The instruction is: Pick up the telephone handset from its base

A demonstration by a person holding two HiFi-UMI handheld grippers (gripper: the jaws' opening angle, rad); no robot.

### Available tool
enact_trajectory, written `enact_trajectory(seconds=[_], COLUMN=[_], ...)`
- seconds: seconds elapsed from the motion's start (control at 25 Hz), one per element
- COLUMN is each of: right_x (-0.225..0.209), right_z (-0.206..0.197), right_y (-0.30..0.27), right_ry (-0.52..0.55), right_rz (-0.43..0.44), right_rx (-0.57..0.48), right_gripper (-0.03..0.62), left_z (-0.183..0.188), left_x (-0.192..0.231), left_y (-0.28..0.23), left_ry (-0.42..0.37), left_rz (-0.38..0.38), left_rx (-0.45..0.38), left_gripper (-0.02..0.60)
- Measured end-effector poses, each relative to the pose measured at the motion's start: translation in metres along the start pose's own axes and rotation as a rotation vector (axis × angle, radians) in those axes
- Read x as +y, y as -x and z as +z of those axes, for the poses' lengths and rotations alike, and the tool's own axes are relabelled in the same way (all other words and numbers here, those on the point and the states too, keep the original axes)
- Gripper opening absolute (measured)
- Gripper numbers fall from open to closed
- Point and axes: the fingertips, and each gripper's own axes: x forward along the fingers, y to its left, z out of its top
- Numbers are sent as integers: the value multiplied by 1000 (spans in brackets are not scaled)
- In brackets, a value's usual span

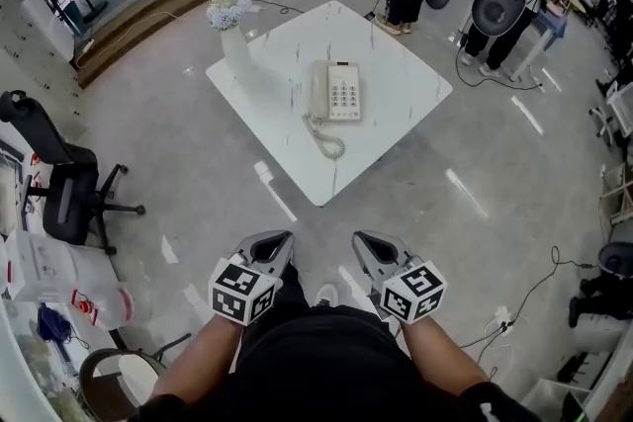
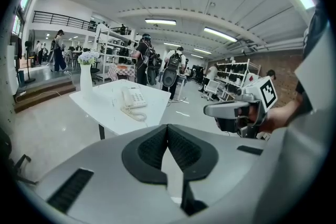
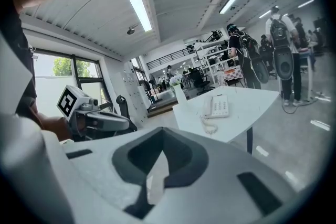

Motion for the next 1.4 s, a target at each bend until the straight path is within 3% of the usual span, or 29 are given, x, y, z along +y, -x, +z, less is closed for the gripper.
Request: enact_trajectory(seconds=[0.56,1.08,1.4], right_x=[-24,-51,-54], right_z=[46,99,107], right_y=[-59,-143,-172], right_ry=[49,35,-1], right_rz=[-57,-187,-275], right_rx=[9,-32,-45], right_gripper=[2,2,2], left_z=[57,120,130], left_x=[63,154,192], left_y=[-38,-78,-92], left_ry=[-33,-82,-130], left_rz=[-57,-161,-228], left_rx=[-29,-44,-29], left_gripper=[3,3,3])
